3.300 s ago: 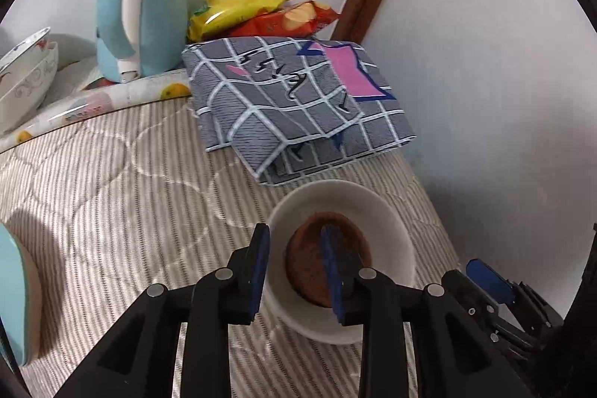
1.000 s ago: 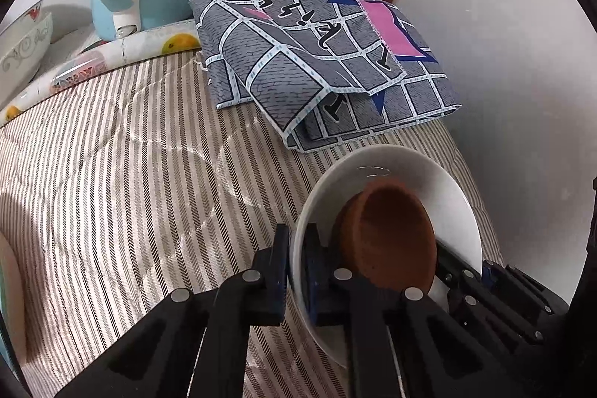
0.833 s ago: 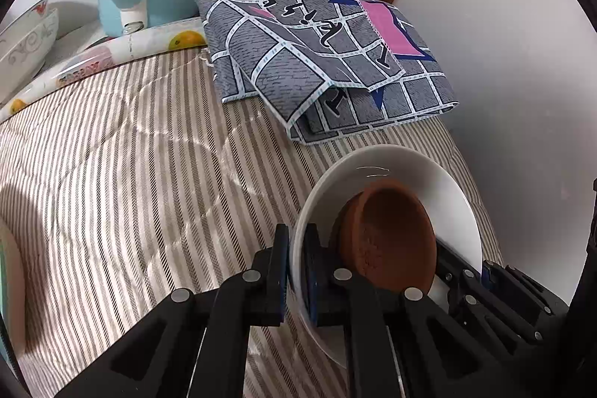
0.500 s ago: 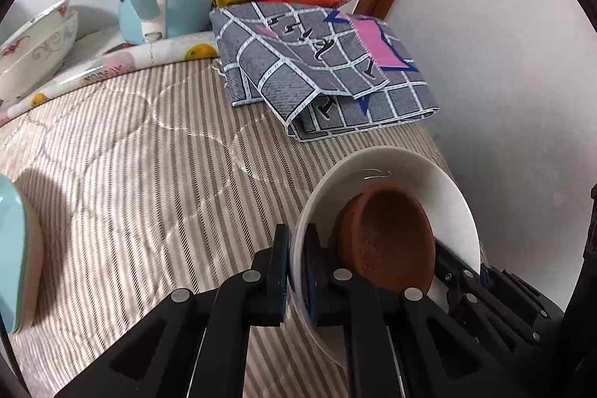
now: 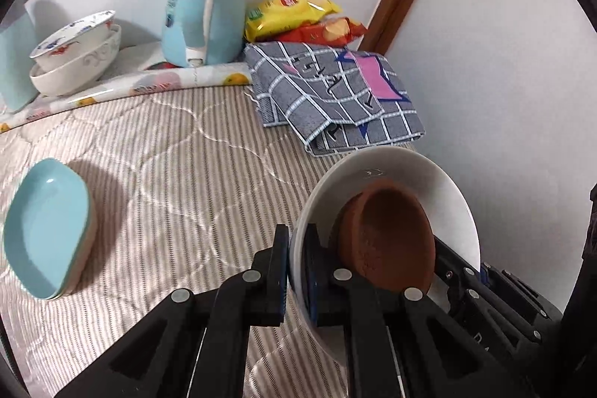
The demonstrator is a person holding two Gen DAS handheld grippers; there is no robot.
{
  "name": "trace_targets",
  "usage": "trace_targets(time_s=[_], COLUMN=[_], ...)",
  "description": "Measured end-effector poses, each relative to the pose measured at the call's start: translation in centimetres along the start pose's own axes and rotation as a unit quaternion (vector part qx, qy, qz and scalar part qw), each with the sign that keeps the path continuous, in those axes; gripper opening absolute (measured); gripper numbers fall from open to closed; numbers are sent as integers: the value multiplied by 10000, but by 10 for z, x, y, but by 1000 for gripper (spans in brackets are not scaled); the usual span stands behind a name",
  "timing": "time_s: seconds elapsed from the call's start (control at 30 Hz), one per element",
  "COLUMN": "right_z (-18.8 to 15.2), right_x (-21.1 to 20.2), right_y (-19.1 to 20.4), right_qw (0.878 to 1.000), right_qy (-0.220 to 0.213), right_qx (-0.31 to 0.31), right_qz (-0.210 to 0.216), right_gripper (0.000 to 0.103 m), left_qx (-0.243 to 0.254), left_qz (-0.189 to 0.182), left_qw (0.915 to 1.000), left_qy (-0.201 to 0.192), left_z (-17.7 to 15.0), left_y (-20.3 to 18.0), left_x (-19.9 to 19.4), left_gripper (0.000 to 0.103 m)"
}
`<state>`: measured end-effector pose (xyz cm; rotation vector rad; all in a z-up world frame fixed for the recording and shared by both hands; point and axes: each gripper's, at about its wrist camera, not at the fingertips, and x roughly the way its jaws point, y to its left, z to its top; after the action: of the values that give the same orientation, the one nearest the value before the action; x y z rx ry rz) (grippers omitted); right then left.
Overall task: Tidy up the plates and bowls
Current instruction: 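Carry the white bowl with both tools and lower it onto the light-blue plate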
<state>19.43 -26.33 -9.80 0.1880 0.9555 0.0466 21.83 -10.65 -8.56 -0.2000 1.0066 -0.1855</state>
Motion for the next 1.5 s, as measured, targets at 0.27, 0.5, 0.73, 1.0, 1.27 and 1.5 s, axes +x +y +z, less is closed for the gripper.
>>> trace_targets(time_s=[0.27, 0.5, 0.73, 1.0, 1.27, 1.5], right_z=[4, 3, -2, 2, 6, 7], right_x=[-21, -28, -28, -28, -22, -13], right_y=[31, 60, 87, 118, 145, 166], right_qw=[9996, 9990, 9981, 9967, 9955, 9947], right_qy=[-200, -251, -242, -228, -210, -188], right_qx=[-206, -318, -427, -613, -761, -825], right_qz=[59, 204, 360, 478, 531, 580], right_gripper=[11, 11, 11, 11, 11, 11], left_qx=[-104, -227, -376, -536, -677, -739], left_qz=[27, 139, 262, 355, 378, 426], left_qw=[9997, 9991, 9981, 9966, 9952, 9945], left_qy=[-219, -336, -421, -514, -591, -610], left_z=[3, 2, 1, 1, 6, 11], left_y=[22, 48, 75, 104, 130, 151], left_x=[-31, -52, -65, -76, -82, -83], left_gripper=[8, 8, 8, 8, 8, 8])
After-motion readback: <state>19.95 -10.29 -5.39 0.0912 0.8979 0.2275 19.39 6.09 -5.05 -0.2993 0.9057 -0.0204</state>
